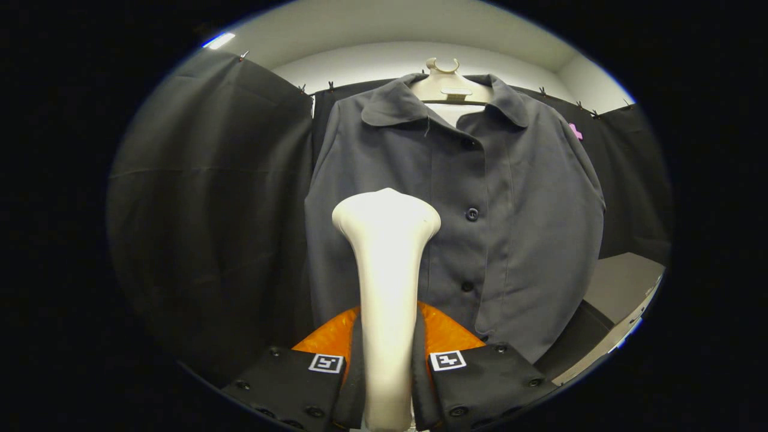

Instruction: Iron the clothes twice with a garment steamer, once on the left side and once on the right side.

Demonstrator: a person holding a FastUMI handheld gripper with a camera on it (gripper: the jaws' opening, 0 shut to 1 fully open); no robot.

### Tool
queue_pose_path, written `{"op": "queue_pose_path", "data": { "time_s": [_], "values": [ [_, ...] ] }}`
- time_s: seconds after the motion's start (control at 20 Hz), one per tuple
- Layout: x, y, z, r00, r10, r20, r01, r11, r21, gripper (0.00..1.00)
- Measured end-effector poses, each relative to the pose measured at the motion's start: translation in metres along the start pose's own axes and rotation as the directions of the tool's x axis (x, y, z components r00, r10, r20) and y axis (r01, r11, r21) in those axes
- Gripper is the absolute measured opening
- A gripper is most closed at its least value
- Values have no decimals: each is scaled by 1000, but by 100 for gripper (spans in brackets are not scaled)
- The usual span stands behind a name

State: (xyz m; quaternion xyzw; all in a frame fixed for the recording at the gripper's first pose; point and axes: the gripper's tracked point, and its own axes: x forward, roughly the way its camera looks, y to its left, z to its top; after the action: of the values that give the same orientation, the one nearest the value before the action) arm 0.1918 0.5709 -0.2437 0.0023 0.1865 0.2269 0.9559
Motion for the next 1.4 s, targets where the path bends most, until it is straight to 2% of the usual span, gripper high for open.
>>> {"op": "queue_pose_path", "data": {
  "time_s": [0.85, 1.4],
  "values": [
    [-28, -4, -132, 981, -6, -193, 6, 1000, 1, 39],
    [-48, -5, -216, 942, -18, -336, 1, 999, -49, 39]
  ]
}}
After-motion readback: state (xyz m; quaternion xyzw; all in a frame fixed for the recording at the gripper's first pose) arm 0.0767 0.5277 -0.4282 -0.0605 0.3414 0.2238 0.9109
